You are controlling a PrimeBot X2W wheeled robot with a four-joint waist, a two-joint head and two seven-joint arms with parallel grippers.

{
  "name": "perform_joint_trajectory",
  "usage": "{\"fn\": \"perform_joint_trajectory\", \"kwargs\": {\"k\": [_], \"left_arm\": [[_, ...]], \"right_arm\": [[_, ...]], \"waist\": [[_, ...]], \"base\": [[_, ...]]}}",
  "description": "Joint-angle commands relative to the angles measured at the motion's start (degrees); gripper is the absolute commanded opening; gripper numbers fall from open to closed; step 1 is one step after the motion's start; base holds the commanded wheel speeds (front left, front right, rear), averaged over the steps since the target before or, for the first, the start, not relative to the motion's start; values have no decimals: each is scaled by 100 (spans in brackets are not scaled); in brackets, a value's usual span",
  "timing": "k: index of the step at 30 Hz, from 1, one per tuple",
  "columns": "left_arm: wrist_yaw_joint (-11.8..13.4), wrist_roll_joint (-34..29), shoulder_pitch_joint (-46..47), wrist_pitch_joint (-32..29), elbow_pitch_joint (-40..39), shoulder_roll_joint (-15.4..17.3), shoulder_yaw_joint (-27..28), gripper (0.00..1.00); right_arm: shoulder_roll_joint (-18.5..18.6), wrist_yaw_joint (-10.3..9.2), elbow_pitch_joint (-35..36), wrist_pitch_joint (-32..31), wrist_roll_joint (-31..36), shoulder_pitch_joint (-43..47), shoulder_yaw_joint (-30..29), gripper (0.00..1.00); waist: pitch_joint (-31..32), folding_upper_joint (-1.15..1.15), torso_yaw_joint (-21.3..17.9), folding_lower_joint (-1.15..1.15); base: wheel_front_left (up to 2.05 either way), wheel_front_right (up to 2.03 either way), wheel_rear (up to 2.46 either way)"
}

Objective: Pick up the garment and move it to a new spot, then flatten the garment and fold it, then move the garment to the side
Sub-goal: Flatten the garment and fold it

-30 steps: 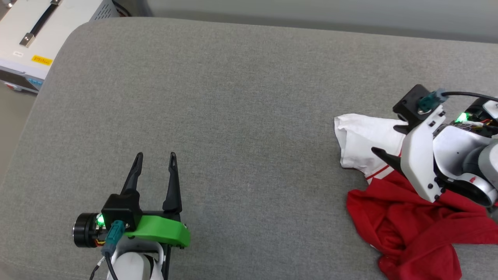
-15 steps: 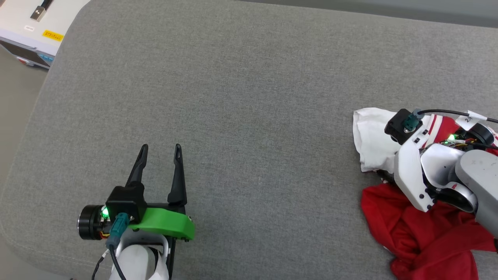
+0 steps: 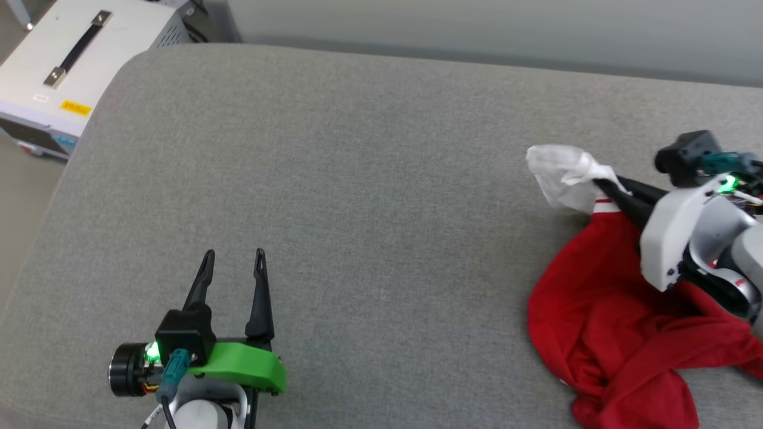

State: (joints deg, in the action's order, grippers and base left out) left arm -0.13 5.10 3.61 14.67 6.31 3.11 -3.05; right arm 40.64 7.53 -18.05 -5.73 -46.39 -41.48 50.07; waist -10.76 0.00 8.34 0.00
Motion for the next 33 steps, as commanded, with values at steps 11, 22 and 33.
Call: {"fn": "perform_joint_trajectory", "kwargs": {"k": [11, 22, 33], "left_arm": [[-75, -96, -200, 33, -61, -23, 106, 100], [-27, 39, 33, 33, -104, -23, -57, 100], [115, 266, 274, 33, -89, -23, -196, 100]], "right_arm": [[-19, -4, 1184, 71, 857, 922, -2009, 0], [-997, -4, 1468, -589, 1713, 278, -1803, 0], [-2165, -4, -69, -515, 1526, -643, 344, 0]], "waist": [[293, 0, -281, 0], [-50, 0, 132, 0], [-486, 0, 491, 0]], "base": [[0, 0, 0], [0, 0, 0], [0, 0, 0]]}}
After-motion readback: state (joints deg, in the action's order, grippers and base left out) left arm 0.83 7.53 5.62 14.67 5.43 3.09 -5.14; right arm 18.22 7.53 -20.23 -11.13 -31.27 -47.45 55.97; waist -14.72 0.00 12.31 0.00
